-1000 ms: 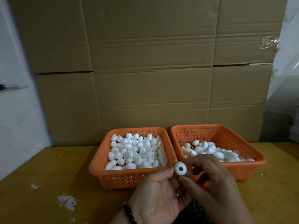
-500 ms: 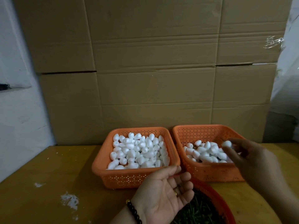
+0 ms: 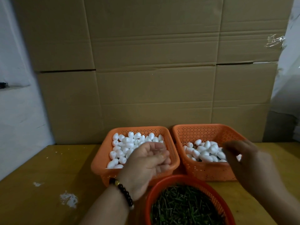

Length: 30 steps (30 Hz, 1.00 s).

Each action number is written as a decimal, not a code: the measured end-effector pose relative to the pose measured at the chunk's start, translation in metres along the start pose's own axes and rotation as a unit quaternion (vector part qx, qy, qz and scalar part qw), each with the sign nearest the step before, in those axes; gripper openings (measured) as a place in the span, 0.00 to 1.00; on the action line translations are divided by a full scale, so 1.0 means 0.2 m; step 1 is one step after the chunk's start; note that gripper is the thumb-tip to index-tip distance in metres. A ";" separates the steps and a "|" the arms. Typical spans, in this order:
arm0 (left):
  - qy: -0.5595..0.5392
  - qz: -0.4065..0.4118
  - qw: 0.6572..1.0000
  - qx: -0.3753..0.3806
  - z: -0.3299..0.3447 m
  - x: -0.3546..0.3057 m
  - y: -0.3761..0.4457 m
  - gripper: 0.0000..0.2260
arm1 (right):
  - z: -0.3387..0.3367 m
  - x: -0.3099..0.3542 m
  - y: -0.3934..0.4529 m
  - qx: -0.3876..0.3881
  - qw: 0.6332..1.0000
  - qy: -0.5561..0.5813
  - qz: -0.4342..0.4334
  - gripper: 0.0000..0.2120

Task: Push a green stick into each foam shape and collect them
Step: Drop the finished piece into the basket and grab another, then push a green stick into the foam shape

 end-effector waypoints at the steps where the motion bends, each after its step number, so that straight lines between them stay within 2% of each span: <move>1: 0.080 0.016 0.997 -0.010 -0.03 -0.04 0.03 0.09 | -0.01 0.08 -0.02 0.033 0.999 -0.004 -0.033 0.06; 3: 0.261 0.032 0.964 -0.029 -0.10 -0.09 0.12 0.09 | 0.03 0.22 -0.08 0.139 0.985 -0.028 -0.096 0.02; 4: 0.351 0.034 0.935 -0.034 -0.13 -0.10 0.17 0.09 | 0.07 0.29 -0.12 0.193 0.972 -0.043 -0.130 0.04; 7: 0.566 0.006 0.824 -0.026 -0.19 -0.10 0.30 0.13 | 0.20 0.39 -0.23 0.322 0.922 -0.072 -0.203 0.23; 9: 0.658 -0.041 0.752 0.000 -0.21 -0.05 0.36 0.16 | 0.27 0.43 -0.30 0.367 0.896 -0.083 -0.237 0.26; 11: 0.701 -0.084 0.707 0.031 -0.20 -0.02 0.38 0.18 | 0.32 0.45 -0.34 0.372 0.885 -0.077 -0.269 0.20; 15: 0.723 -0.116 0.678 0.062 -0.17 -0.01 0.40 0.20 | 0.35 0.45 -0.37 0.359 0.887 -0.066 -0.281 0.18; 19: 0.783 -0.148 0.595 0.100 -0.15 0.03 0.41 0.18 | 0.37 0.47 -0.38 0.371 0.878 -0.068 -0.296 0.16; 22: 0.791 -0.147 0.586 0.096 -0.15 0.05 0.42 0.16 | 0.38 0.48 -0.38 0.373 0.875 -0.060 -0.302 0.15; 24: 0.784 -0.126 0.604 0.074 -0.16 0.02 0.43 0.16 | 0.38 0.49 -0.38 0.376 0.874 -0.061 -0.300 0.15; 30: 0.660 -0.017 0.751 -0.009 -0.18 -0.06 0.40 0.07 | 0.37 0.48 -0.38 0.386 0.874 -0.058 -0.290 0.15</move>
Point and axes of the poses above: each hand's wrist, its own y-axis towards the middle knuckle, its own z-axis out of the palm, x = y × z, the point moved 6 cm from there along y, towards the middle knuckle, and after that the axes turned 8 degrees about -y, right-handed, at the moved point
